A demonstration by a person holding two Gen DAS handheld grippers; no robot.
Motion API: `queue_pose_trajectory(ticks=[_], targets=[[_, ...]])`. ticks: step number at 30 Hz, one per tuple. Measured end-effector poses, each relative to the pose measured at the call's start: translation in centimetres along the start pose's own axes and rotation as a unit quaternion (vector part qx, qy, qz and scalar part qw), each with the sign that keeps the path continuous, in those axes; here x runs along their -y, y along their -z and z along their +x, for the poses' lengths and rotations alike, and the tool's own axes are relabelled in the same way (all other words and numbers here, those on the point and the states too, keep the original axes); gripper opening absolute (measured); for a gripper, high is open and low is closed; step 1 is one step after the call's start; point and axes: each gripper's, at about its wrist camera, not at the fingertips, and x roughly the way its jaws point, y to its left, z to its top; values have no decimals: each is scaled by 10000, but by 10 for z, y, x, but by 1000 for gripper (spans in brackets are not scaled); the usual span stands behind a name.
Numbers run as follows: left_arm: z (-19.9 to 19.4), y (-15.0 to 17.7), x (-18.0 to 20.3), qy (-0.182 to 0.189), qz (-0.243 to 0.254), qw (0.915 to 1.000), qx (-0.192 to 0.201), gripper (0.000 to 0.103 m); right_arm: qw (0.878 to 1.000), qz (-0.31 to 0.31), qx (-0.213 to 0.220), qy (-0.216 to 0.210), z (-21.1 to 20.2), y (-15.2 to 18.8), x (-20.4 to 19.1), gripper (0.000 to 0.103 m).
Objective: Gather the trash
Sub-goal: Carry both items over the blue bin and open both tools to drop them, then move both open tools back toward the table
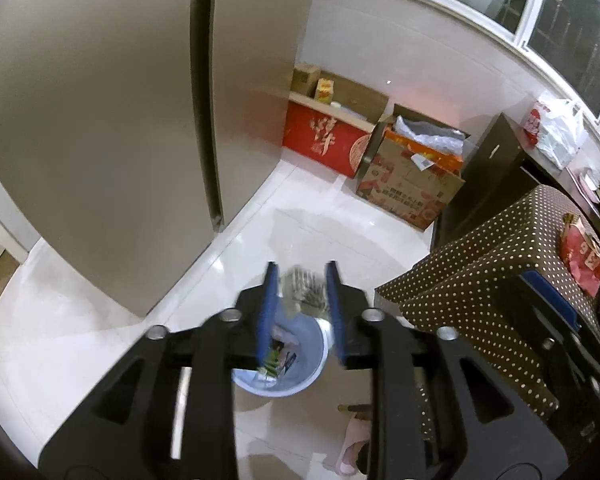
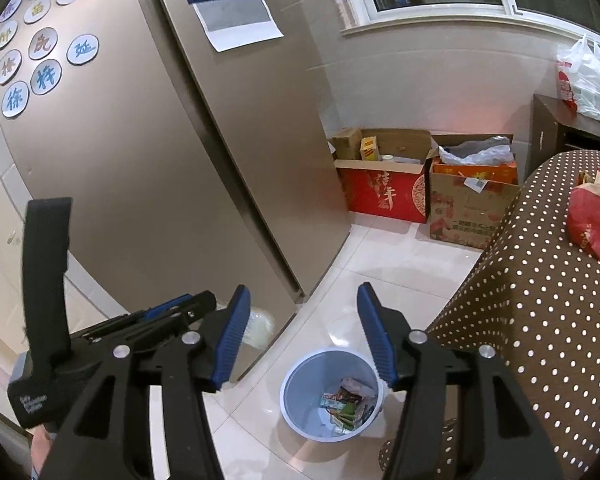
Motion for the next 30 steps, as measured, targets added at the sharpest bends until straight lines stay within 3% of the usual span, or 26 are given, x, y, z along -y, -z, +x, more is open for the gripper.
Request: queue_pose_trajectory(ticks=[2,9,17,24,30], targets=[[-2,0,0,-55,-46,10000,62,61,10000,5,4,11,-2,-1,0,55],[-19,1,5,1,1,9999,170,61,10000,30,59,75,-18,-1,5,55],[-51,7,32,223,178,9990,338,63,9994,76,253,221,-65,1,23,55],[-76,20,90,520,670,9956,393,66,9973,337,411,514,-118,10,68,55],[-87,42,159,935,1290,9869,234,68,9917,628,482,1015,-169,26,125,57]])
